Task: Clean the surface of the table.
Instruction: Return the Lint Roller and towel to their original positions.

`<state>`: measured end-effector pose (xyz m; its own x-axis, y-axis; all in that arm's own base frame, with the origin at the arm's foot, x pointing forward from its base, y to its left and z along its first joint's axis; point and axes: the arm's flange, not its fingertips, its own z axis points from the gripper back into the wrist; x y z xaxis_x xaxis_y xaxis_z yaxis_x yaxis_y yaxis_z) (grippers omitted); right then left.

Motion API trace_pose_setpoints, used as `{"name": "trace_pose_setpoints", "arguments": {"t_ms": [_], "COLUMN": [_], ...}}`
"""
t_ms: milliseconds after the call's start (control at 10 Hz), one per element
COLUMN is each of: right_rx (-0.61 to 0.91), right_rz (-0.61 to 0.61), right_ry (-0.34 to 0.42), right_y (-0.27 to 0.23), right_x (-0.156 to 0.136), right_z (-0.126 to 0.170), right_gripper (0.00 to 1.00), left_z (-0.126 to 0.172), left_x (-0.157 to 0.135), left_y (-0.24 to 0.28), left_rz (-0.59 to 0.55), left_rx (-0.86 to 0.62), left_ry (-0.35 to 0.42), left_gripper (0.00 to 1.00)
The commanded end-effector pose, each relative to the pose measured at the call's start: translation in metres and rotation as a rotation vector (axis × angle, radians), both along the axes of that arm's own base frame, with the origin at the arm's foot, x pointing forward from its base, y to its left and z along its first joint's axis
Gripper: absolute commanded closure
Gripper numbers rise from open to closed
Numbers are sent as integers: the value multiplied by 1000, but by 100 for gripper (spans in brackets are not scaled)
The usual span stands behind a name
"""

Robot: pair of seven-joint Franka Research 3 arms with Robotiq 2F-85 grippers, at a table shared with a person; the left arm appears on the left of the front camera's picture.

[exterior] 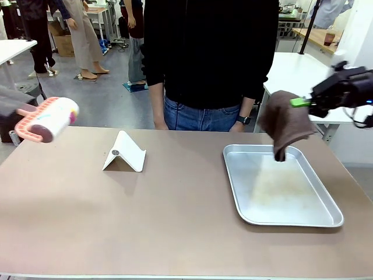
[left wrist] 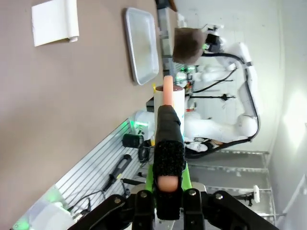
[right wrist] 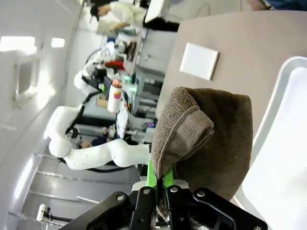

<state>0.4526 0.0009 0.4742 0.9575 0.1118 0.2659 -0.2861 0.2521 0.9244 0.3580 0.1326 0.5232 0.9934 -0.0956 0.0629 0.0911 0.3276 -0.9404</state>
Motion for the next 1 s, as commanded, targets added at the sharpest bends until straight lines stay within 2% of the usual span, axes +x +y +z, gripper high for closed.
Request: {"name": "trace_pose_setpoints", "arguments": {"t_ms": [0, 100, 400, 600, 700, 800, 900], "right_rx": [21, 41, 215, 264, 270, 218, 218], "right_rz": [50, 74, 57, 2, -9, 43, 43], "right_ry": [-16, -19, 81, 78, 77, 124, 124], "right_y": [37, 61, 115, 107, 84, 116, 116], "right_x": [28, 38, 57, 56, 46, 56, 56], "right_z": [-4, -13, -50, -58, -54, -67, -67], "right_gripper": [94, 94, 94, 94, 94, 94, 94], "left_z": [-2, -5, -18, -26, -26, -27, -27], "left_x": [3, 10, 20, 26, 23, 31, 31], "left_y": [-46, -66, -113, -118, -94, -119, -119], "left_rz": [27, 58, 41, 124, 181, 60, 60], "left_rx": [120, 153, 199, 164, 125, 202, 202], "left_ry": [-14, -27, -16, -77, -75, -51, -51], "left_gripper": [78, 78, 78, 78, 78, 78, 78]}}
